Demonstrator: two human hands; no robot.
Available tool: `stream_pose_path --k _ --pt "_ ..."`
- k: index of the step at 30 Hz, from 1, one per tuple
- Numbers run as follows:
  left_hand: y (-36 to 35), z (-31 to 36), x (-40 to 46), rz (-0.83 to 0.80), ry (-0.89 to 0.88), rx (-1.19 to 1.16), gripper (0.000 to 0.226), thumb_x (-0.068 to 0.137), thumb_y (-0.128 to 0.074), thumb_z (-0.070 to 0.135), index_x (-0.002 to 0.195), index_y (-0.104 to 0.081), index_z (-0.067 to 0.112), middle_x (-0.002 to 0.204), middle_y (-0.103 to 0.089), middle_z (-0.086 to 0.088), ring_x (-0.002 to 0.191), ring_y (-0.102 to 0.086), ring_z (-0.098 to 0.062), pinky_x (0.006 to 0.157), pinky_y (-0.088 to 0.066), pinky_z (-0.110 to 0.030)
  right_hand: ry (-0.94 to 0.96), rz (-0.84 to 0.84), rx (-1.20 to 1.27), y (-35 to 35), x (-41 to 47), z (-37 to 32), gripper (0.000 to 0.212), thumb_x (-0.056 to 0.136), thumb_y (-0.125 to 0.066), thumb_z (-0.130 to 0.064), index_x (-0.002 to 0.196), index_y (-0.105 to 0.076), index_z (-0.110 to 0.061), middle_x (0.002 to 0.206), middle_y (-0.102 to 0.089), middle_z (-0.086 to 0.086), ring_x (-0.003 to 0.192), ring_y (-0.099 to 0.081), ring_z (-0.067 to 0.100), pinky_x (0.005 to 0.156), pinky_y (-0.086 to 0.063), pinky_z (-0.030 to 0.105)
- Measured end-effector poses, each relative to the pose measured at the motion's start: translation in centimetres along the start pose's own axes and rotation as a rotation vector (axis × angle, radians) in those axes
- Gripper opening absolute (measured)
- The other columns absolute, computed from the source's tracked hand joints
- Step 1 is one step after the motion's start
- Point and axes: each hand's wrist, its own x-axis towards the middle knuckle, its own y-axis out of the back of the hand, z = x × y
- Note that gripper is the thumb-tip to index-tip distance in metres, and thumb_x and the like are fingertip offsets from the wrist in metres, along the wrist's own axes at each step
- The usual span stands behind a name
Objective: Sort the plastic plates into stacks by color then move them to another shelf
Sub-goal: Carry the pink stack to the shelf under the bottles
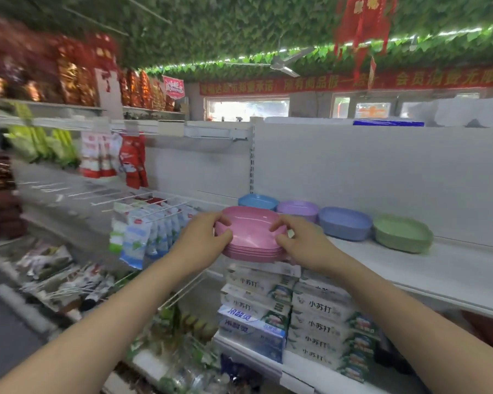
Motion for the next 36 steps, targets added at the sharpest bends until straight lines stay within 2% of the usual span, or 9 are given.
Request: stream_pose_path --k 3,7,12,15,18,22,27,33,36 --pt "7.4 -6.1 -4.1 0.107 0.121 0.075 0.025 0.090 -0.065 0.027 0.114 -0.069 0.021 0.111 -0.066 0.001 0.096 -0.064 -0.018 0.091 -0.054 -0.037 0.123 -0.095 0.069 -6.9 2.0 -6.8 0.020 0.096 -0.056 -0.011 0.113 -0.065 -0.017 0.099 -0.062 0.001 0.062 -0.067 0.006 0.057 -0.055 0.023" --pt "17.8 -14.1 -12.1 0.210 0.313 0.218 0.030 0.090 -0.063 0.034 0.119 -0.067 0.026 0.117 -0.059 -0.001 0.107 -0.059 -0.020 0.092 -0.047 -0.033 0.298 -0.228 0.111 -18.0 3.2 -16.8 0.017 0.099 -0.058 -0.020 0.114 -0.066 -0.022 0.112 -0.058 -0.004 0.095 -0.061 0.013 0.075 -0.045 0.022" --pt "29.4 -21.0 -24.4 0.328 0.571 0.337 0.037 0.083 -0.054 0.044 0.117 -0.064 0.034 0.111 -0.053 0.002 0.098 -0.058 -0.019 0.086 -0.046 -0.032 0.484 -0.419 0.244 -31.8 1.0 -30.3 0.018 0.092 -0.061 -0.019 0.102 -0.064 -0.034 0.112 -0.057 0.003 0.085 -0.064 0.018 0.083 -0.050 0.031" --pt "35.2 -23.9 -31.7 0.451 0.705 0.388 0.030 0.086 -0.060 0.040 0.115 -0.065 0.034 0.112 -0.053 0.002 0.090 -0.060 -0.015 0.083 -0.052 -0.033 0.584 -0.585 0.319 -38.7 -1.7 -38.3 0.020 0.089 -0.060 -0.010 0.101 -0.067 -0.025 0.108 -0.060 0.010 0.075 -0.068 0.019 0.069 -0.055 0.028" --pt "39.6 -25.6 -38.5 0.572 0.846 0.437 0.023 0.088 -0.063 0.032 0.111 -0.065 0.033 0.109 -0.056 0.001 0.083 -0.059 -0.012 0.073 -0.045 -0.029 0.700 -0.739 0.378 -44.8 -4.2 -45.7 0.021 0.087 -0.063 -0.009 0.098 -0.067 -0.026 0.103 -0.061 0.014 0.071 -0.072 0.019 0.055 -0.050 0.018" --pt "43.4 -26.2 -46.3 0.747 1.021 0.466 0.019 0.083 -0.062 0.033 0.100 -0.061 0.041 0.106 -0.052 0.003 0.076 -0.066 -0.015 0.075 -0.051 -0.031 0.853 -0.914 0.459 -51.4 -7.9 -54.3 0.020 0.090 -0.062 -0.007 0.106 -0.067 -0.018 0.107 -0.052 0.002 0.068 -0.073 0.024 0.050 -0.050 0.018" --pt "46.0 -26.6 -52.2 0.957 1.211 0.598 0.025 0.087 -0.067 0.015 0.109 -0.067 0.026 0.112 -0.057 -0.003 0.081 -0.059 -0.013 0.071 -0.041 -0.021 1.086 -1.102 0.548 -57.9 -11.9 -62.3 0.021 0.090 -0.062 -0.008 0.104 -0.067 -0.022 0.113 -0.056 0.010 0.069 -0.072 0.023 0.049 -0.049 0.016" --pt "43.9 -26.5 -54.5 1.163 1.385 0.669 0.023 0.090 -0.067 0.019 0.110 -0.065 0.031 0.113 -0.053 -0.002 0.085 -0.058 -0.012 0.076 -0.045 -0.025 1.346 -1.273 0.609 -62.4 -14.3 -66.3 0.022 0.088 -0.061 -0.021 0.102 -0.064 -0.039 0.112 -0.049 -0.004 0.080 -0.070 0.027 0.079 -0.060 0.046" --pt "41.3 -26.6 -54.9 1.274 1.427 0.697 0.022 0.092 -0.067 0.018 0.107 -0.063 0.032 0.116 -0.053 0.000 0.084 -0.057 -0.009 0.076 -0.044 -0.023 1.423 -1.352 0.624 -64.1 -15.6 -66.7 0.021 0.092 -0.062 -0.013 0.106 -0.066 -0.029 0.110 -0.049 -0.003 0.078 -0.070 0.028 0.068 -0.056 0.035"
